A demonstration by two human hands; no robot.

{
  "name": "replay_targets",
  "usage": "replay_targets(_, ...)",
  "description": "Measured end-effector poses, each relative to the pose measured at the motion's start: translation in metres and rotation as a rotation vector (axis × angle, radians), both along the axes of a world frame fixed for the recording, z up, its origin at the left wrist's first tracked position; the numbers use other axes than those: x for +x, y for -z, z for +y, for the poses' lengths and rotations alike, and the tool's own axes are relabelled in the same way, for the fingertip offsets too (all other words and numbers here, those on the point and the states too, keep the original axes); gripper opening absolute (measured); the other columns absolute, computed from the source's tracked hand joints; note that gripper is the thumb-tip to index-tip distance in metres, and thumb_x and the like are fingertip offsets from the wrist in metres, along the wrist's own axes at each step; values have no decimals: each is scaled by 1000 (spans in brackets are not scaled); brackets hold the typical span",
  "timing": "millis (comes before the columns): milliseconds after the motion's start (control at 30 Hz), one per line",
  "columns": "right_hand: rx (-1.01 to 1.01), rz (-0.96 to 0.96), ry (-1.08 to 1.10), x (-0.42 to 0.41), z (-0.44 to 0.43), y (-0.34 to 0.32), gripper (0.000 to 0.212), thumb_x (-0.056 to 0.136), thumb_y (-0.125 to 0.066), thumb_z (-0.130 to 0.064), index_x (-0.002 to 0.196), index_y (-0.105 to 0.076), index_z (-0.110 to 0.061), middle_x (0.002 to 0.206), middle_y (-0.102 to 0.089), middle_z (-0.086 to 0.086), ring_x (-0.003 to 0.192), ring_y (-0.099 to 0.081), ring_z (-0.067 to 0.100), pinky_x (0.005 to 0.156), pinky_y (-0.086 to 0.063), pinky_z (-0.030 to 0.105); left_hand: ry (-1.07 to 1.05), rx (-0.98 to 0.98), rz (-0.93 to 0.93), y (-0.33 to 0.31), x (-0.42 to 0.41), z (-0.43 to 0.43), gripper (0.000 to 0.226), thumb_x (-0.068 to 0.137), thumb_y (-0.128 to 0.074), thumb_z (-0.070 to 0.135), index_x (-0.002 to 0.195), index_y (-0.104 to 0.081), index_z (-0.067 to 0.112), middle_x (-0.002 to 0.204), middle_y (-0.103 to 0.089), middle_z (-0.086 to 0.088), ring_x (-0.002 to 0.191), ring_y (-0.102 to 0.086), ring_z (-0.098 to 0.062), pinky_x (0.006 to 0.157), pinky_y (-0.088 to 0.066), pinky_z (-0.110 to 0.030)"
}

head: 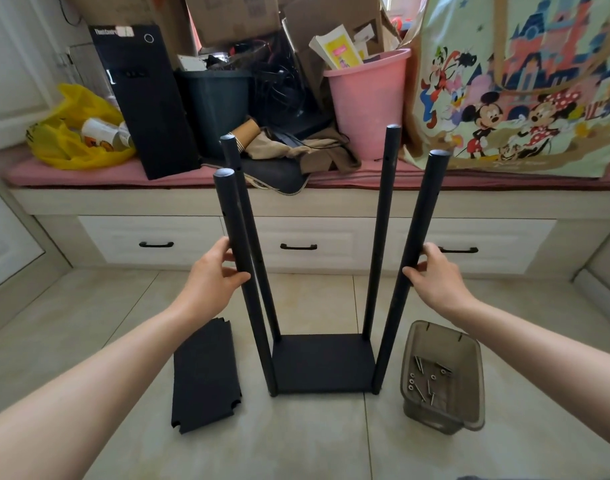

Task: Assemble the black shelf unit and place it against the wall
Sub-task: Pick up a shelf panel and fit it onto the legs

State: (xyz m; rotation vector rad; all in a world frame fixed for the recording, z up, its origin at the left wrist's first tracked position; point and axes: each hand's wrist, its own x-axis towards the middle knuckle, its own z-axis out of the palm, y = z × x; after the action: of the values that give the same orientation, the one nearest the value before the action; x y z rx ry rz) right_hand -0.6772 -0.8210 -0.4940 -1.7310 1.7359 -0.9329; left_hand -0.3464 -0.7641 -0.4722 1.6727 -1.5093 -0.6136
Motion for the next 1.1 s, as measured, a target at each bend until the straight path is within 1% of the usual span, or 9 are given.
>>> replay_targets(167, 47, 27, 25, -1, 2, -1, 32, 97, -60, -12, 127, -53, -5, 117, -63, 12, 107, -60, 25, 91, -52, 39, -29, 36, -8, 5, 0, -1, 27, 99, -62, 16, 124, -57, 23, 112, -64, 4, 107, -64, -20, 98, -55, -46)
replay_targets(267, 69, 96, 38, -2, 7, -3, 30, 97, -60, -10, 125, -57, -1, 117, -64, 13, 113, -59, 31, 92, -48, 37, -50, 81, -17, 7, 0, 0, 16, 101, -59, 23, 116, -56, 23, 114, -65, 0, 105, -65, -20, 94, -56, -45)
replay_targets(333, 86, 139, 46, -1, 11, -4, 27, 97, -58, -9, 122, -60, 3, 115, -64, 16, 109, -59, 32, 87, -47, 35, -47, 113, -22, 9, 1, 2, 15, 101, -59, 24, 115, -55, 23, 114, -65, -1, 100, -66, -19, 89, -58, -41)
replay_targets(433, 149, 199, 29, 2, 18, -2, 19, 97, -55, -9, 107, -65, 4, 105, -65, 17, 91, -55, 26, 78, -42, 31, -31, 170, -32, 12, 6, 5, 19, 101, -59, 25, 119, -56, 19, 110, -66, 0, 95, -68, -17, 81, -60, -36)
replay_targets(500, 191, 260, 2, 8, 24, 0, 20, 98, -54, -12, 107, -64, 4, 102, -62, 14, 93, -55, 27, 78, -42, 31, -10, 210, -65, 13, 12, 8, 20, 101, -58, 27, 119, -56, 18, 108, -66, 0, 95, -68, -16, 81, -60, -35)
replay_targets(633, 229, 309, -48, 24, 31, 7, 24, 98, -54, -13, 111, -63, 5, 109, -66, 20, 103, -63, 32, 82, -50, 33, 18, 228, -117, 13, 22, 15, 13, 102, -57, 23, 112, -59, 17, 102, -70, -2, 93, -69, -15, 82, -61, -37)
replay_targets(733, 260, 333, -115, 43, 36, 13, 17, 99, -54, -15, 110, -62, -4, 111, -65, 15, 107, -62, 30, 90, -51, 34, 20, 233, -129, 12, 34, 21, 7, 101, -56, 20, 104, -60, 16, 94, -72, -1, 89, -71, -16, 79, -61, -36)
replay_targets(967, 400, 527, -383, 112, 41, 53, 19, 100, -49, -22, 107, -61, -9, 103, -66, 8, 94, -64, 24, 85, -56, 37, -81, 338, -106, 38, 101, 40, 8, 99, -56, 13, 98, -64, 13, 87, -75, -4, 84, -73, -18, 66, -55, -25)
replay_targets(1100, 465, 580, -494, 163, 36, 92, 23, 97, -48, -22, 106, -64, -7, 101, -67, 10, 91, -64, 29, 81, -54, 39, -186, 424, 11, 86, 144, 49, 10, 99, -54, 6, 99, -64, 5, 90, -73, -13, 83, -70, -25, 68, -54, -29)
